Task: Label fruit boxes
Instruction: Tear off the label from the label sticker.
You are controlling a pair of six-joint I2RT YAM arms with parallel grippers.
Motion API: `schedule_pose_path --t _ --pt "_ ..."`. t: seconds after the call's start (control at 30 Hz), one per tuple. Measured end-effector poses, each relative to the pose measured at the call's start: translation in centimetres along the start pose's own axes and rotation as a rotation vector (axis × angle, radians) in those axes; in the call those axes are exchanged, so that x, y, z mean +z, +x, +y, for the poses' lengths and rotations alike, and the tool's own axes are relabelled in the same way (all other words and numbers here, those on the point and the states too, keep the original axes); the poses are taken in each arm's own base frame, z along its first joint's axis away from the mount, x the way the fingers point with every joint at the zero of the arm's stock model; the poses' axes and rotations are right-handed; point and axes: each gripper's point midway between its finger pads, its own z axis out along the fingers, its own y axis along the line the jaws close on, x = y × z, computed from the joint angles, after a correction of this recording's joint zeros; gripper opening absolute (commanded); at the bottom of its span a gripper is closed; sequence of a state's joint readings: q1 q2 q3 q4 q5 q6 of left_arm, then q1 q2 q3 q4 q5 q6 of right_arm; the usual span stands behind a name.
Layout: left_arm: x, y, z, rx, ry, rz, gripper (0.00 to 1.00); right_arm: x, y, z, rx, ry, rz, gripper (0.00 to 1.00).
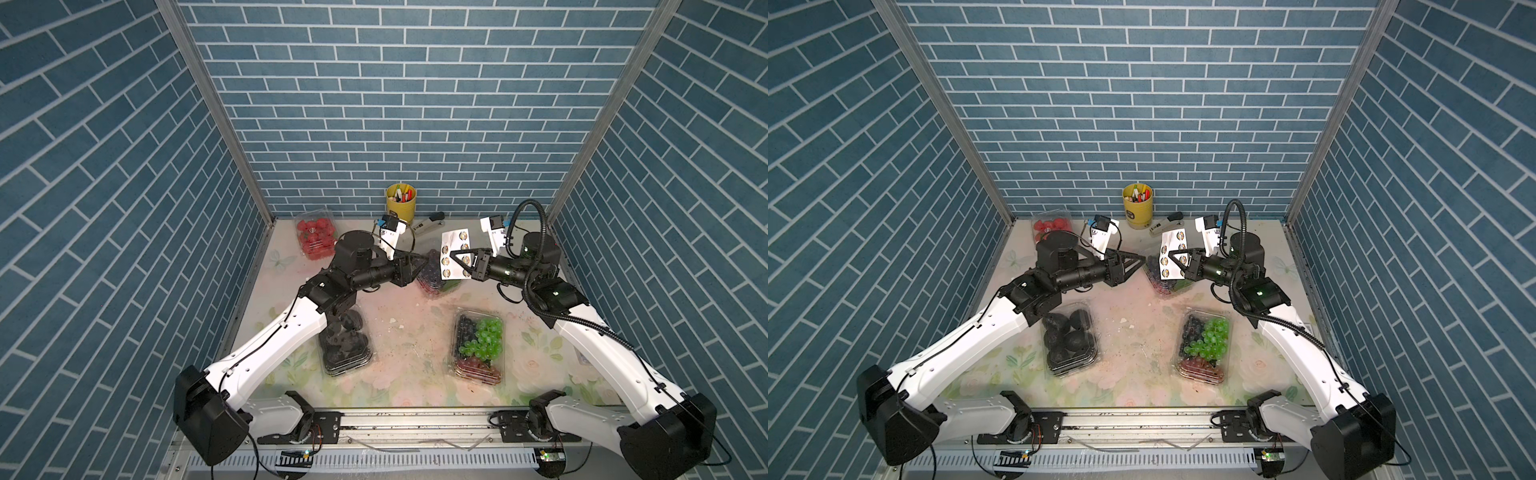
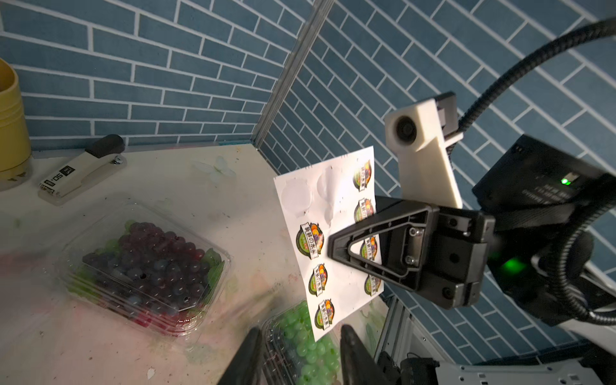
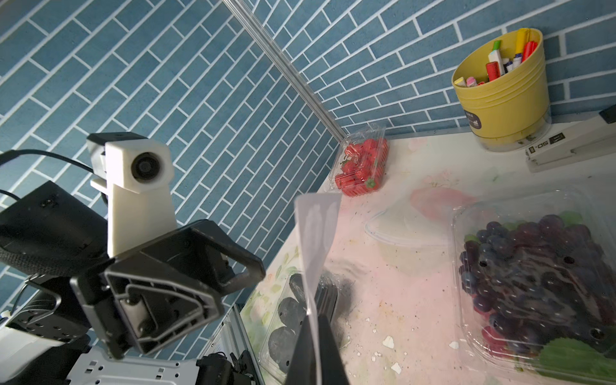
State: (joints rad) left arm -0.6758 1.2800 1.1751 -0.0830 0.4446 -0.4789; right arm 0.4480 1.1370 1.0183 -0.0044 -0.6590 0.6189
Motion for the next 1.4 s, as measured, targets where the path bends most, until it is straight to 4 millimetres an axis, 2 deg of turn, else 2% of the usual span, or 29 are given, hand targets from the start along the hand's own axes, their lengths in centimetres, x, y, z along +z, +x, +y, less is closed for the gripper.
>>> schedule_pose_path --t 0.17,0.7,1.4 --pt "1.0 1.1 -0.1 0.017 0.001 0.044 0.38 0.5 0.4 0.3 -0.018 0.006 0.022 0.0" --pt "2.3 1.0 -0.4 0.02 0.014 0.058 0.37 1.7 2.4 0.0 -0.013 0.021 0.091 0.0" --pt "2.9 0.8 0.3 0.02 -0.019 0.057 0.33 2.1 2.6 0.8 -0.04 -0.001 0.107 0.0"
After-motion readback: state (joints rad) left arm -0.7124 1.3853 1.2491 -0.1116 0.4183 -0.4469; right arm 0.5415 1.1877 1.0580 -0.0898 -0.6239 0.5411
